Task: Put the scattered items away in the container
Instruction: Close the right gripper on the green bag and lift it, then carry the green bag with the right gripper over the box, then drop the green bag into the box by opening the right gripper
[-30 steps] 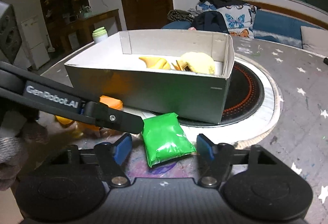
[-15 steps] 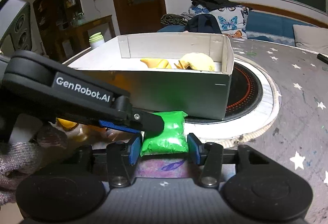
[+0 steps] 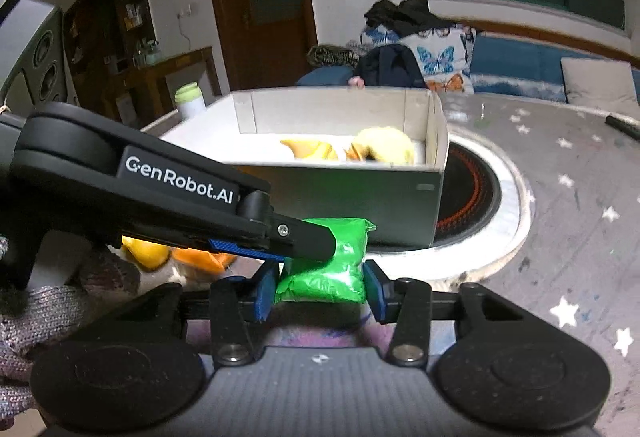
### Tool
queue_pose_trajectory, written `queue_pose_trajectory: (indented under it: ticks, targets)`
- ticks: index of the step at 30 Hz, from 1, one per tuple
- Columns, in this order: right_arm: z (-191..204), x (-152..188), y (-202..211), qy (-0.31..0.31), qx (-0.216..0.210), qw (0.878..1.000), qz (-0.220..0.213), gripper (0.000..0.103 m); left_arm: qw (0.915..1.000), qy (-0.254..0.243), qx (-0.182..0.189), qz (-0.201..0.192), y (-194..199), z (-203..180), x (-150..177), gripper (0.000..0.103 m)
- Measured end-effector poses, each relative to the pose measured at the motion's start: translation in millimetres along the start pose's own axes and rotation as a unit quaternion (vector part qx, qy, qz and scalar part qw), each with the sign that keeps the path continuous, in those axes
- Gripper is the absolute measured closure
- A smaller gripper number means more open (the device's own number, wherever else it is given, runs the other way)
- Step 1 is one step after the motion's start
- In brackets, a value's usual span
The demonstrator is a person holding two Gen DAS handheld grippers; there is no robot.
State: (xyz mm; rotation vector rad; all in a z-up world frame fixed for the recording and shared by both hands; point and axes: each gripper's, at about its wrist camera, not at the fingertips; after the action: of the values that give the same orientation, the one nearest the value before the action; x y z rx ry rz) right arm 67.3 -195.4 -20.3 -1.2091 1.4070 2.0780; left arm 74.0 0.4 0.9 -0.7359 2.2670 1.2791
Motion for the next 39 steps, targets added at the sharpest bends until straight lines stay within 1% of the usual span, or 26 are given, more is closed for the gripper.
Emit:
queue_pose_trajectory:
  ticks: [7,13,21,28,32,39]
  targets:
    - [5,-21,23,0.006,0.002,0.999,-0.048,0.057,0.9988,-0.026,0.012,-0.040,21,-17,-20,0.072]
    - [-2,-43,13,0.000,0.008,0.997,-0.072,0.057,0.9974,-0.039,0.005,-0.060,12,-25,-45,0.074]
    - [-14,-63,-16,-0.012,0.022,0.997,-0.079,0.058,0.9974,-0.037,-0.002,-0.063,-16,-23,-72,0.074]
    - [-24,-66,-41,-0.016,0.030,0.997,-0.069,0.057,0.9979,-0.031,-0.008,-0.056,-35,-14,-80,0.073]
    - [-27,-64,-47,-0.015,0.031,0.997,-0.063,0.057,0.9982,-0.027,-0.010,-0.052,-37,-9,-78,0.073]
    - [-24,-61,-39,-0.011,0.037,0.997,-0.072,0.057,0.9978,-0.030,-0.014,-0.057,-26,-5,-73,0.073]
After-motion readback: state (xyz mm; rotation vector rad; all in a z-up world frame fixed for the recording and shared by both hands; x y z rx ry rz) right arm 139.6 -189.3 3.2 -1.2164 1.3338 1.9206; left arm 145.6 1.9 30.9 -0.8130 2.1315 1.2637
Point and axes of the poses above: each gripper's, at about its wrist camera, not at the fingertips, and y roughly against the way its jaws point, z to its left, x to its underside
